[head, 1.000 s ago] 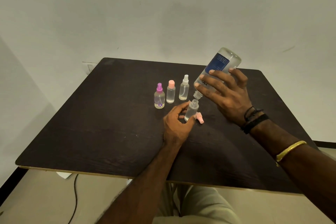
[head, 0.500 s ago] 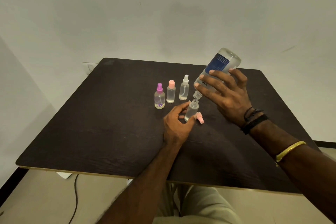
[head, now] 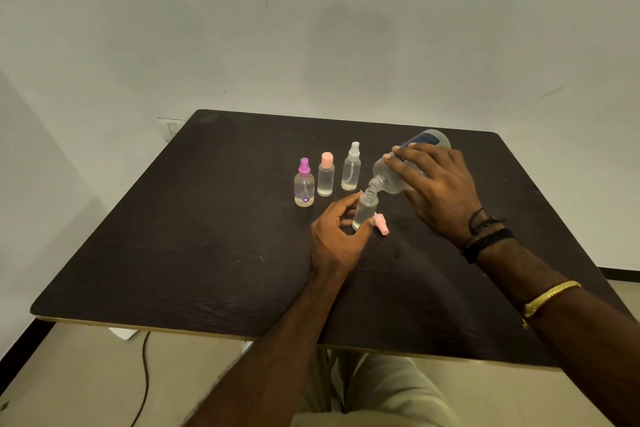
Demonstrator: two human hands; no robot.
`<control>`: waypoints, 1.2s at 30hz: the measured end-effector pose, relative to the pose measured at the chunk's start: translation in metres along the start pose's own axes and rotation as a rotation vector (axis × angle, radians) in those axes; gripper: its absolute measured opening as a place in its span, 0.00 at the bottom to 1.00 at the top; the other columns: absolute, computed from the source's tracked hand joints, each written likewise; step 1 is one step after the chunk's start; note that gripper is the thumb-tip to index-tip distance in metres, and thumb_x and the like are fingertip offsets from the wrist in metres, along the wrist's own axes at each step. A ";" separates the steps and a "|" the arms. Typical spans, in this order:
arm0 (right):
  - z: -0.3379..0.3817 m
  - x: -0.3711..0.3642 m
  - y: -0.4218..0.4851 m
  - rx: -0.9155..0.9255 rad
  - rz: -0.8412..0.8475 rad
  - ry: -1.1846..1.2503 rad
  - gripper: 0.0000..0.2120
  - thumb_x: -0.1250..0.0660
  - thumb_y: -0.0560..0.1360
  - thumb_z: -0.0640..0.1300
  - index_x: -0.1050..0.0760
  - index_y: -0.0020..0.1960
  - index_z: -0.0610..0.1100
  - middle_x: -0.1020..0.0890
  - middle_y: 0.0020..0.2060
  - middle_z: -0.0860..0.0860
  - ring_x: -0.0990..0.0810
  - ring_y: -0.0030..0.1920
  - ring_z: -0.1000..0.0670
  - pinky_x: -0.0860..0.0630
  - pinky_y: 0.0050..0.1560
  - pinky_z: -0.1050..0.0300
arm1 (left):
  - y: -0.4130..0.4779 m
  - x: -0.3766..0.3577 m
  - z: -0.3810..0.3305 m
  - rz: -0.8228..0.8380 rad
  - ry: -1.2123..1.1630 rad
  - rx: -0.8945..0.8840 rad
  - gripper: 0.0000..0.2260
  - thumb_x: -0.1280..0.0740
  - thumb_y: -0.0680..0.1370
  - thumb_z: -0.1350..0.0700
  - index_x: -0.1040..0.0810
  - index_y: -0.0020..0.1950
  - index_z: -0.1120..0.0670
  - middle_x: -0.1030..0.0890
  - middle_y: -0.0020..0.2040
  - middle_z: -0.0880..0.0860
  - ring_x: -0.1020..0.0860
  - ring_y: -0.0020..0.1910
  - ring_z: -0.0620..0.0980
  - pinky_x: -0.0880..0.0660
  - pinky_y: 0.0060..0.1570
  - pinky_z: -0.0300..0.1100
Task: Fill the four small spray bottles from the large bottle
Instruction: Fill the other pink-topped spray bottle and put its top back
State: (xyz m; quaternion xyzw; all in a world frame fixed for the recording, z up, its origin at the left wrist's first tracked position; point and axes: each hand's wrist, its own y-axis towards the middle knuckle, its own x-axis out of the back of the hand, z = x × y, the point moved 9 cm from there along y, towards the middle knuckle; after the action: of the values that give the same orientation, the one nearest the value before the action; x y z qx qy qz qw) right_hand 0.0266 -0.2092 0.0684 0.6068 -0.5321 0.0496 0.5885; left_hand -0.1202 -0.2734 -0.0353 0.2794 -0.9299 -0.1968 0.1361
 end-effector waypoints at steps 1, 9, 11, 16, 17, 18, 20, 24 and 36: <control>-0.002 -0.001 -0.001 -0.024 0.014 0.024 0.21 0.36 0.80 0.45 0.26 0.72 0.45 0.22 0.67 0.45 0.25 0.66 0.40 0.30 0.60 0.41 | 0.000 0.000 0.000 -0.004 -0.004 -0.004 0.23 0.23 0.73 0.57 0.21 0.67 0.55 0.16 0.58 0.47 0.18 0.55 0.41 0.19 0.52 0.38; -0.025 -0.021 -0.008 -0.376 0.167 0.327 0.36 0.23 0.71 0.51 0.31 0.76 0.46 0.22 0.67 0.47 0.24 0.65 0.44 0.22 0.61 0.45 | 0.000 0.001 0.003 -0.017 -0.041 0.031 0.22 0.23 0.73 0.57 0.20 0.67 0.53 0.16 0.57 0.46 0.17 0.55 0.42 0.18 0.52 0.42; -0.030 -0.022 -0.007 -0.462 0.148 0.417 0.37 0.22 0.70 0.54 0.31 0.75 0.45 0.21 0.66 0.46 0.22 0.64 0.45 0.23 0.63 0.47 | 0.001 0.001 0.004 -0.020 -0.036 0.041 0.22 0.23 0.73 0.58 0.20 0.67 0.53 0.16 0.57 0.46 0.17 0.55 0.42 0.18 0.52 0.40; -0.044 -0.025 -0.011 -0.719 0.037 0.590 0.39 0.21 0.70 0.55 0.30 0.75 0.43 0.21 0.67 0.47 0.21 0.64 0.50 0.21 0.63 0.52 | 0.001 -0.001 0.008 -0.009 -0.013 0.071 0.23 0.23 0.74 0.58 0.21 0.68 0.54 0.16 0.58 0.47 0.18 0.56 0.39 0.19 0.54 0.36; -0.045 -0.027 -0.012 -0.759 0.028 0.602 0.39 0.21 0.70 0.54 0.31 0.75 0.43 0.21 0.67 0.47 0.21 0.64 0.50 0.22 0.63 0.55 | 0.001 0.000 0.008 -0.008 -0.009 0.074 0.23 0.23 0.74 0.59 0.21 0.68 0.53 0.16 0.58 0.46 0.19 0.56 0.38 0.20 0.54 0.35; -0.046 -0.030 -0.014 -0.798 0.023 0.618 0.38 0.21 0.70 0.54 0.31 0.75 0.42 0.21 0.67 0.46 0.21 0.64 0.49 0.24 0.62 0.57 | 0.001 0.000 0.009 -0.008 -0.007 0.079 0.23 0.23 0.74 0.59 0.21 0.68 0.53 0.16 0.59 0.46 0.19 0.56 0.38 0.20 0.54 0.34; -0.047 -0.037 -0.018 -0.862 0.019 0.639 0.38 0.22 0.70 0.53 0.31 0.75 0.42 0.21 0.67 0.46 0.21 0.64 0.49 0.25 0.61 0.60 | 0.001 0.000 0.011 -0.006 -0.003 0.088 0.23 0.23 0.74 0.58 0.21 0.68 0.52 0.17 0.59 0.45 0.19 0.57 0.38 0.20 0.55 0.35; -0.045 -0.047 -0.025 -0.915 0.020 0.652 0.37 0.21 0.70 0.53 0.30 0.74 0.43 0.20 0.65 0.47 0.21 0.62 0.49 0.24 0.60 0.60 | 0.001 0.001 0.011 -0.012 -0.006 0.095 0.23 0.23 0.73 0.58 0.21 0.67 0.52 0.16 0.57 0.46 0.18 0.56 0.39 0.19 0.55 0.37; -0.035 -0.054 -0.033 -0.917 0.058 0.648 0.36 0.23 0.73 0.48 0.35 0.76 0.41 0.23 0.69 0.45 0.23 0.67 0.46 0.28 0.64 0.58 | 0.002 -0.001 0.013 0.001 0.017 0.102 0.24 0.22 0.73 0.59 0.21 0.68 0.53 0.16 0.58 0.46 0.19 0.56 0.38 0.20 0.55 0.35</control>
State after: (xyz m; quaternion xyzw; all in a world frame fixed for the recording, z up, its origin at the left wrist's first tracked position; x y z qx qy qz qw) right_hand 0.0467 -0.1589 0.0201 0.2275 -0.3078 0.0133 0.9238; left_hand -0.1254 -0.2679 -0.0459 0.2872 -0.9376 -0.1468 0.1297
